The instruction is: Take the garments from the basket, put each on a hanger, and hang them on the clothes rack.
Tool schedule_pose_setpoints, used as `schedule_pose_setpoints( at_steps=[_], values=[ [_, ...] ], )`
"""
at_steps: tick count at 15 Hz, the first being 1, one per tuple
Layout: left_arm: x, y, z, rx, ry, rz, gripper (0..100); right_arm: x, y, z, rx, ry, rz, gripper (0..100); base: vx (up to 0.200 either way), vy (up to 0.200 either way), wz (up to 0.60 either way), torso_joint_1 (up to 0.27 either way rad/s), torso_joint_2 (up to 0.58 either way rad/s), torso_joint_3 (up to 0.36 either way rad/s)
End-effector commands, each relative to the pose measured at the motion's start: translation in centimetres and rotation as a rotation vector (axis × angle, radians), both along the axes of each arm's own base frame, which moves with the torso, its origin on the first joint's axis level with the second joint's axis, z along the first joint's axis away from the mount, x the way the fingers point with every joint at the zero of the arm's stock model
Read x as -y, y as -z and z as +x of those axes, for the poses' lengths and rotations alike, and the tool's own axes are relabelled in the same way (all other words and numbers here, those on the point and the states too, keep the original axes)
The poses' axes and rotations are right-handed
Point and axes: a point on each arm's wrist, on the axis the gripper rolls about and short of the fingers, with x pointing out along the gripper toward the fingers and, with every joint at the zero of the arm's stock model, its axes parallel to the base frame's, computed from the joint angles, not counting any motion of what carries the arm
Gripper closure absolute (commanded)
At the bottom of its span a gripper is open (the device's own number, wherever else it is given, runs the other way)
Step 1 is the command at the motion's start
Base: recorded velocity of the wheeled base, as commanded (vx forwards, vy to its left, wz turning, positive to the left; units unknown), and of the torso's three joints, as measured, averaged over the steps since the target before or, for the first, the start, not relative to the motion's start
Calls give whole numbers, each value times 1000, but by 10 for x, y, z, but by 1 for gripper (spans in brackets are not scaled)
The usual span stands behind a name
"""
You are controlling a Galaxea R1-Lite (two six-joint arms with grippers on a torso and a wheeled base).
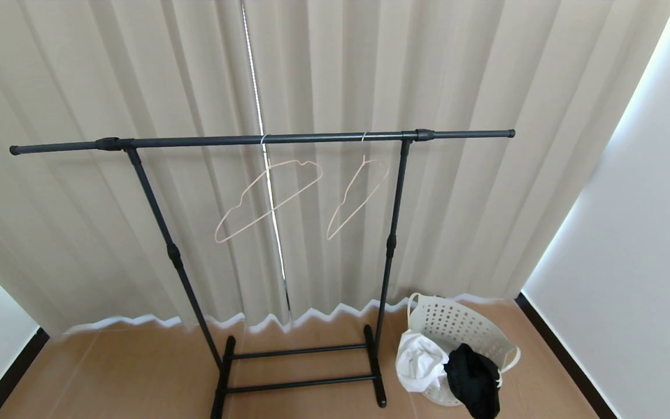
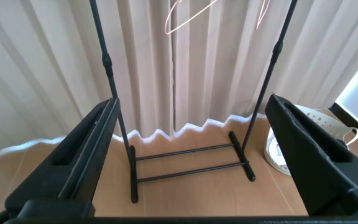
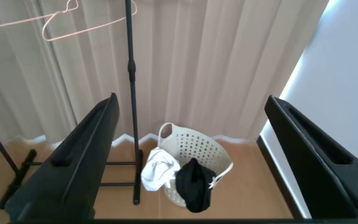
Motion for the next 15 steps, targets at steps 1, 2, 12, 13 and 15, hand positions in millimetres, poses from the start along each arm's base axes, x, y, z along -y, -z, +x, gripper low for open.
schedule_pose_setpoints(
  at_steps=[1, 2, 12, 13, 15],
  values=[
    [0, 0, 0, -1, -2, 0, 0, 0, 0, 0, 0, -3, -37, 0, 0, 0, 0, 0, 0, 0],
    [0, 0, 0, -1, 0, 0, 0, 0, 0, 0, 0, -7, -51, 0, 0, 0, 0, 0, 0, 0],
    [0, 0, 0, 0, 3, 3, 0, 0, 0, 0, 2, -13, 13, 0, 0, 0, 0, 0, 0, 0],
    [0, 0, 0, 1, 3, 3, 0, 0, 0, 0, 2, -13, 13, 0, 0, 0, 0, 0, 0, 0],
    [0, 0, 0, 0, 3, 2, 0, 0, 0, 0, -2, -15, 13, 0, 0, 0, 0, 0, 0, 0]
  ],
)
